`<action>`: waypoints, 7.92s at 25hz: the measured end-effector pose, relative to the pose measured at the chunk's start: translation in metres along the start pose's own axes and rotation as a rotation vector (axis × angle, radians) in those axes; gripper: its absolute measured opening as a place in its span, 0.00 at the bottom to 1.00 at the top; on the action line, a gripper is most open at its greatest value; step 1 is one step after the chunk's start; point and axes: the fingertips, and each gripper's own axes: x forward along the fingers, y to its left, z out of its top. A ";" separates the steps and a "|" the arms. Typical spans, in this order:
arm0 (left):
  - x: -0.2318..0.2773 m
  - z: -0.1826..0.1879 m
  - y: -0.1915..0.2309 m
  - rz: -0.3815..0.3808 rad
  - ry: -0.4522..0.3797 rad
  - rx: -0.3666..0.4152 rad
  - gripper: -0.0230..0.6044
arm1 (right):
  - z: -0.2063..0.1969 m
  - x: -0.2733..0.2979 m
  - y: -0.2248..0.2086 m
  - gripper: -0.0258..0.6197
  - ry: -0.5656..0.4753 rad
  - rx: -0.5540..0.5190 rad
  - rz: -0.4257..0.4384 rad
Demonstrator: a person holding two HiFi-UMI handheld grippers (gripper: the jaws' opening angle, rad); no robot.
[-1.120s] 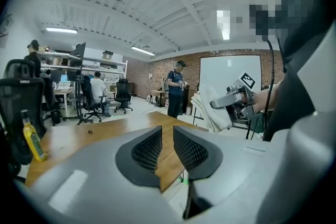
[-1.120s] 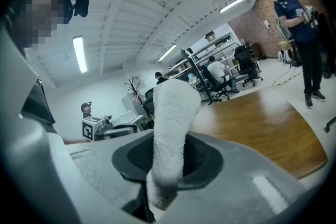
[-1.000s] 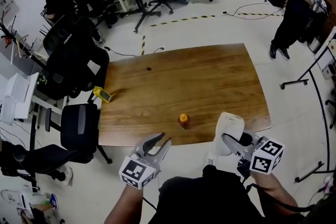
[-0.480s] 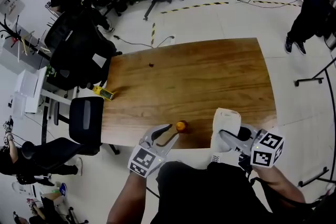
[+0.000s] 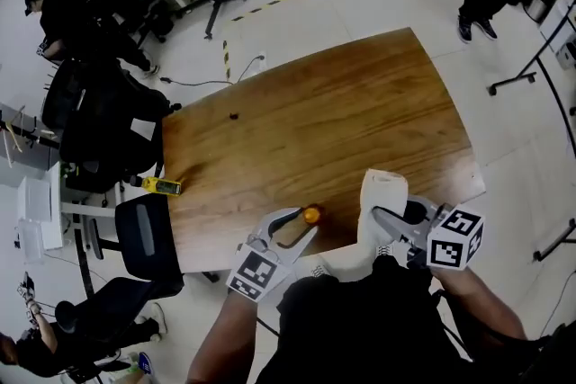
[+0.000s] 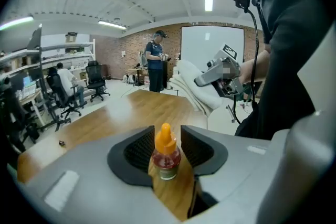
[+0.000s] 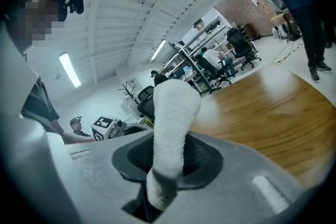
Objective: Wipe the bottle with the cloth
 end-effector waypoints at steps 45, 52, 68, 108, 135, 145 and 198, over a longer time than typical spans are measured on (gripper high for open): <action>0.005 0.012 -0.007 -0.207 -0.178 -0.002 0.17 | -0.141 0.104 0.018 0.16 -0.292 0.343 -0.096; 0.006 0.014 -0.009 -0.206 -0.164 0.006 0.16 | -0.162 0.110 0.003 0.16 -0.261 0.500 -0.141; 0.007 0.003 -0.008 -0.236 -0.180 0.040 0.17 | -0.193 0.098 -0.018 0.16 -0.133 0.667 -0.328; 0.008 0.022 -0.022 -0.201 -0.204 -0.064 0.17 | -0.118 0.120 -0.053 0.16 0.637 0.079 0.321; 0.010 0.034 -0.026 -0.136 -0.256 -0.134 0.17 | -0.026 0.176 0.004 0.16 0.511 0.324 0.511; 0.007 0.031 -0.027 -0.150 -0.268 -0.125 0.17 | -0.085 0.194 0.014 0.16 0.755 0.007 0.653; 0.038 0.010 -0.022 -0.087 -0.272 0.019 0.40 | -0.010 0.085 0.087 0.16 0.696 -1.099 0.185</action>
